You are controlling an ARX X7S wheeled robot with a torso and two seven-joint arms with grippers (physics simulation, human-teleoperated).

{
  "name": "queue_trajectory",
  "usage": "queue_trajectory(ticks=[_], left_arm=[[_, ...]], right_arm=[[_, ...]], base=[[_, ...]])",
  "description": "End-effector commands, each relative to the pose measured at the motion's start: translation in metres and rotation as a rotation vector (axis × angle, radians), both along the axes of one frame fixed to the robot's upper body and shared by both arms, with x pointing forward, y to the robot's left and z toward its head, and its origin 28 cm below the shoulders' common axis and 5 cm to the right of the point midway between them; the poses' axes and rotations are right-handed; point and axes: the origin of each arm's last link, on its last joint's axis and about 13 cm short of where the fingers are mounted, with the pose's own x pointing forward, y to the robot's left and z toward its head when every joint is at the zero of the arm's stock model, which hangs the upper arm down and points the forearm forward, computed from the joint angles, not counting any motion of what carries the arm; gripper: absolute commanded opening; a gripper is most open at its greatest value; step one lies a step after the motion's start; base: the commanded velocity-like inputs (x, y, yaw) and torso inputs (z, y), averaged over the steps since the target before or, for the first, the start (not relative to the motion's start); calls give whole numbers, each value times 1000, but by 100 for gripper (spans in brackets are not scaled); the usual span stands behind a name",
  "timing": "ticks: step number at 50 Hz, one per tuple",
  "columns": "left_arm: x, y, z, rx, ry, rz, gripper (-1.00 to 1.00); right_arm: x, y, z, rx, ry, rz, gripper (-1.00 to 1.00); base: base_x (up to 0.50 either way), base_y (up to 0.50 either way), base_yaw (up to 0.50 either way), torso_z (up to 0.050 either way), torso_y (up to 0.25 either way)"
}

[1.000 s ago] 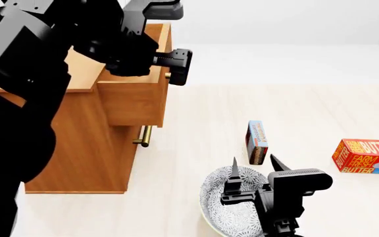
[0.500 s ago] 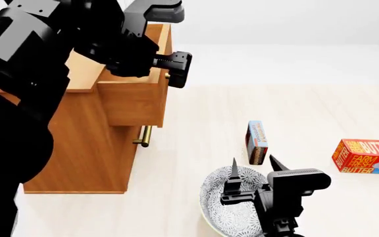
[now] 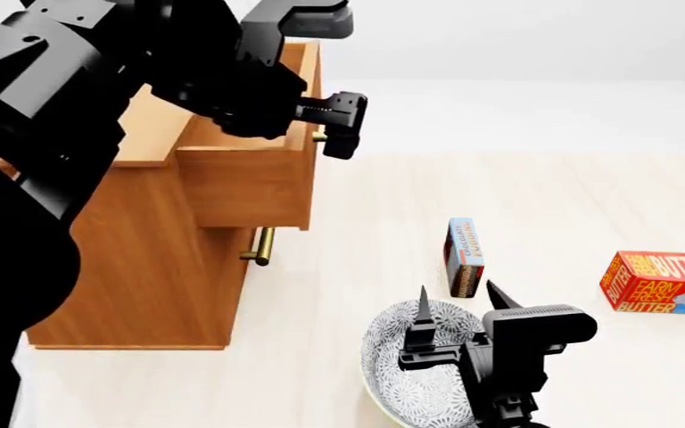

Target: Put the chocolate pudding in the top drawer of the cabinet and close it.

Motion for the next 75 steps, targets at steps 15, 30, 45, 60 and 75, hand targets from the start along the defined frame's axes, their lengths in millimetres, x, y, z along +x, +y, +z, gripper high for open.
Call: queue_trajectory(ticks=[15, 30, 45, 60, 75], left_arm=[[-8, -30, 8, -55, -40, -119, 100], [-10, -40, 3, -96, -44, -141, 100], [-11, -48, 3, -132, -53, -170, 100], [-17, -60, 6, -133, -72, -220, 100], [-21, -68, 7, -144, -100, -271, 100]], right_arm=[[1, -1, 0, 9, 1, -1, 100], [4, -2, -1, 14, 2, -7, 100], [4, -4, -2, 18, 6, -12, 100], [4, -6, -2, 28, 7, -13, 100], [4, -7, -2, 35, 7, -15, 100]], base=[[0, 0, 0, 0, 0], [0, 0, 0, 0, 0], [0, 0, 0, 0, 0], [0, 0, 0, 0, 1], [0, 0, 0, 0, 0]])
